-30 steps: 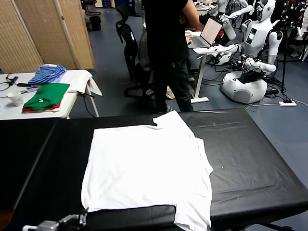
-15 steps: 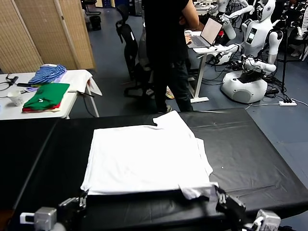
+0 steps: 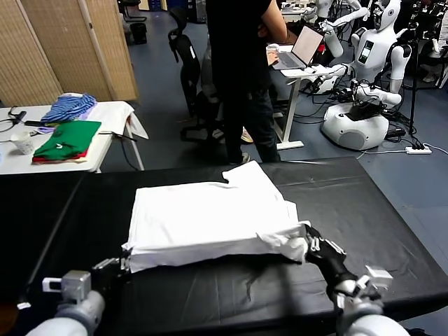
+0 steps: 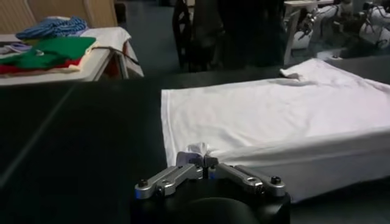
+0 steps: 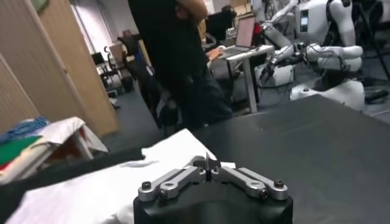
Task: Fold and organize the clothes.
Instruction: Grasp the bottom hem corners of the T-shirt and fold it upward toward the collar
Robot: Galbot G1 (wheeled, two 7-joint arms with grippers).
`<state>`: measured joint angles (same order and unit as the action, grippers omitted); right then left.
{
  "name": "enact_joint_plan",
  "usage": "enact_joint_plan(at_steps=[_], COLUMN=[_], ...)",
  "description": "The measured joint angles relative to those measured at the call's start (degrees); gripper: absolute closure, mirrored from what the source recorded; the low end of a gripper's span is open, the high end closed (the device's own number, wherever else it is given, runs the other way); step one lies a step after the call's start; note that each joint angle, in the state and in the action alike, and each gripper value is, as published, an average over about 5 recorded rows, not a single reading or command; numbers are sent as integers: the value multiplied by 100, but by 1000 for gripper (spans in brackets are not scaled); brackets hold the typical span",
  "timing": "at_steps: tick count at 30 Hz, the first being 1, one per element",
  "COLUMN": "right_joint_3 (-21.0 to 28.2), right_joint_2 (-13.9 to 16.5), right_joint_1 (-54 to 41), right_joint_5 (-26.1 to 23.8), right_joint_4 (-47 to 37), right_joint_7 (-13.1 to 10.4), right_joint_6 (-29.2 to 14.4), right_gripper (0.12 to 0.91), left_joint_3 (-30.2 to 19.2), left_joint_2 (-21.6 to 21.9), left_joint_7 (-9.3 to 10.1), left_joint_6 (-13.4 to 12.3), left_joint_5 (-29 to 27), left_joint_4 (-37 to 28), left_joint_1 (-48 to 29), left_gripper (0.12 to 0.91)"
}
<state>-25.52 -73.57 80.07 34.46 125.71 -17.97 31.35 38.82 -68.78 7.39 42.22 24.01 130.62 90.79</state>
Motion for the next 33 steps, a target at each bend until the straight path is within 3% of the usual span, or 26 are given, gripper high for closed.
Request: enact_joint_plan(at_steps=[12,16,19,23,26,29,33], right_joint_3=[263,255,201,88,-21,-142,-307], right_joint_2=[-35,-43,5,117,213,314,405], right_joint_1=[-495,-567,-536,-417,-284,-113,154], right_joint_5=[-89,-240,-395,-592,-745,-822,-772], right_joint_4=[-622,-725,-714,-602,-449,-260,-37], right_joint_7=[166,251,310,348,429,534,633], right_joint_6=[-82,-159,-131,99,327,479,718], right_gripper=[884,776,599,334,183,127,119], left_joint_3=[-82,-111,-101,-33,48,141,217], left_joint_2=[8,-31,-41,-11,2,-9,-68], left_joint_7=[-13,0,1,-52,-87,-171,-284], left_joint_6=[-2,-3,-3,-3,-3,-4,-30], left_joint_5=[-28,111,107,-202,-458,-643,-915], left_joint_4=[-233,-259,-230,-172,-104,-30,-22], left_joint_1=[-116,-177,-180,-124,-46,76,346], left_gripper=[882,853,717,454,272,155,125])
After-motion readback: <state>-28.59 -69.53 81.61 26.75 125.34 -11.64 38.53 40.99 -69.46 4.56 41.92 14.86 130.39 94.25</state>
